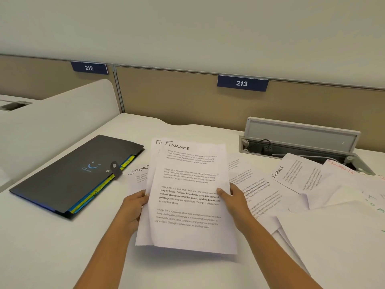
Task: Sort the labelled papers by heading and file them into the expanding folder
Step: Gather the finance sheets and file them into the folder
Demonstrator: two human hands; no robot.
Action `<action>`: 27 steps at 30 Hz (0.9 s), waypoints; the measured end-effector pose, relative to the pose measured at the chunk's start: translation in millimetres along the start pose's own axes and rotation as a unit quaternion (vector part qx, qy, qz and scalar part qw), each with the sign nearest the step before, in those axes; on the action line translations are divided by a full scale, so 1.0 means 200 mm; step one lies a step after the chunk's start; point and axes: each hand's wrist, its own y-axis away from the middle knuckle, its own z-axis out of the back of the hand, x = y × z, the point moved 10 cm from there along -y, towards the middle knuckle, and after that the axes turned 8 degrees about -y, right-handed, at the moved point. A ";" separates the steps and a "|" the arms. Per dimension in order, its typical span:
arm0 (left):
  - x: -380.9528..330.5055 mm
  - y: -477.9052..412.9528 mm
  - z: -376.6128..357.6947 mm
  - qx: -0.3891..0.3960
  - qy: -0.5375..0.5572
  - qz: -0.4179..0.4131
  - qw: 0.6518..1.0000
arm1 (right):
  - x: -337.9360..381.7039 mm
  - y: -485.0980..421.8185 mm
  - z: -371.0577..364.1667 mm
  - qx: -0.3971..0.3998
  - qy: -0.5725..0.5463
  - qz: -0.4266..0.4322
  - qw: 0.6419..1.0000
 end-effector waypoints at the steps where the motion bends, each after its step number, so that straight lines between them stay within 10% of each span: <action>1: 0.00 0.01 0.01 0.001 -0.001 0.003 1.000 | 0.01 0.01 -0.02 0.008 -0.008 -0.002 1.000; 19: 0.08 0.06 0.25 -0.022 -0.062 0.013 0.998 | -0.08 0.16 -0.34 0.139 0.093 -0.039 0.985; 27: 0.09 0.07 0.03 0.001 -0.057 -0.019 0.998 | -0.04 0.04 0.08 0.006 -0.014 -0.010 1.000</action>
